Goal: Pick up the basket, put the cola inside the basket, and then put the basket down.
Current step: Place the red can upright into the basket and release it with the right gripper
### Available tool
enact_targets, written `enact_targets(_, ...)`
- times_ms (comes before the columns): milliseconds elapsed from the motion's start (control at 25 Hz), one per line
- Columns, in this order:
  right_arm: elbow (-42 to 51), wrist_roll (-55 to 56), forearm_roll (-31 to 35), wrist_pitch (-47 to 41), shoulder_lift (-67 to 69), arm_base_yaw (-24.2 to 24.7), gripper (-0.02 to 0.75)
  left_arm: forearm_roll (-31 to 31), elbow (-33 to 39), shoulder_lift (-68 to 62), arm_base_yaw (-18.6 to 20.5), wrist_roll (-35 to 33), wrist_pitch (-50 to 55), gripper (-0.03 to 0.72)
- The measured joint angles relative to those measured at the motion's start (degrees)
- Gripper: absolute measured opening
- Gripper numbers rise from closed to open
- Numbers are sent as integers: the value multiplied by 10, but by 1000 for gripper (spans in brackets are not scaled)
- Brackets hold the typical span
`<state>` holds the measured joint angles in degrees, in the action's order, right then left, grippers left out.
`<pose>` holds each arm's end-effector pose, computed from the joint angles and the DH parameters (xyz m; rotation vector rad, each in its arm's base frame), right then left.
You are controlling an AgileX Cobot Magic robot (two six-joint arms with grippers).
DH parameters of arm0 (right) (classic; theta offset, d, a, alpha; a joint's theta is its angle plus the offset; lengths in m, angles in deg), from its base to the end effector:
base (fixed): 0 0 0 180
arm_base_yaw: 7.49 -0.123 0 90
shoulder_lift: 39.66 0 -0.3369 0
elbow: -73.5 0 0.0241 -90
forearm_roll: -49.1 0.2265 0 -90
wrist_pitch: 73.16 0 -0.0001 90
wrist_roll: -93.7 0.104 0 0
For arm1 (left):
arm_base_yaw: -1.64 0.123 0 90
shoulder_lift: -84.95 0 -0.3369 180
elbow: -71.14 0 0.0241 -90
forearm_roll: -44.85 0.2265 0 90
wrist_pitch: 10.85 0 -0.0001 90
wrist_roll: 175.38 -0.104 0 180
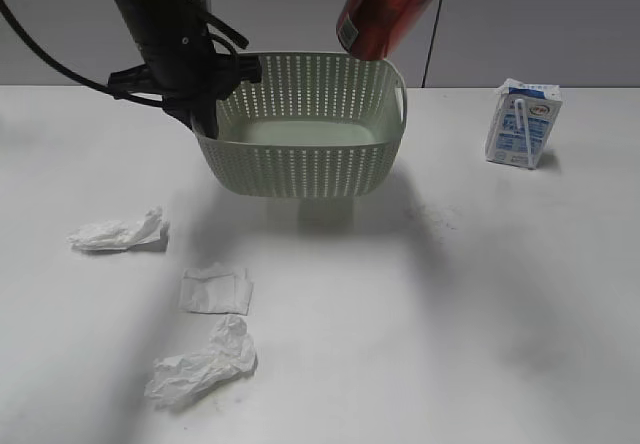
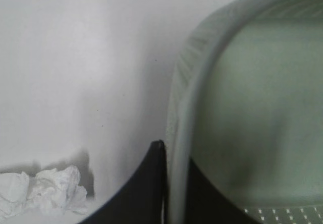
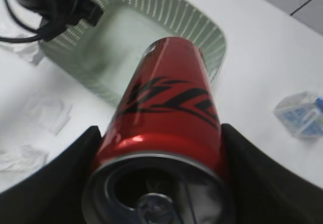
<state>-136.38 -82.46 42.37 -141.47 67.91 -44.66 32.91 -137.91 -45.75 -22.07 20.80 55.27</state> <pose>0.3063 0.2180 0.4304 -0.7412 2.4315 0.1263 0.4213 -0.2065 0.2566 0.1004 2.9828 -0.3899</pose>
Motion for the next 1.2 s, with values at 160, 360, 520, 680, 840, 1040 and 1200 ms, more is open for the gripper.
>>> enact_targets(160, -74, -38, 0, 0, 94, 14, 498, 1, 0, 0, -1, -10, -4, -3)
enact_targets(360, -117, -77, 1, -1, 182, 14, 498, 7, 0, 0, -1, -15, -9, -3)
enact_targets(520, -118, -91, 1, -2, 221, 14, 498, 11, 0, 0, -1, -20, -14, -3)
enact_targets(680, -118, -94, 5, -2, 240, 14, 498, 12, 0, 0, -1, -29, -14, -3)
enact_targets(840, -119, -94, 36, -2, 241, 18, 498, 12, 0, 0, -1, -31, -14, -3)
enact_targets(1040, -120, -111, 47, 0, 241, 18, 525, 12, 0, 0, -1, -42, -12, -3)
enact_targets(1200, -120, -113, 48, 9, 241, 18, 562, 15, 0, 0, -1, -44, -8, -3)
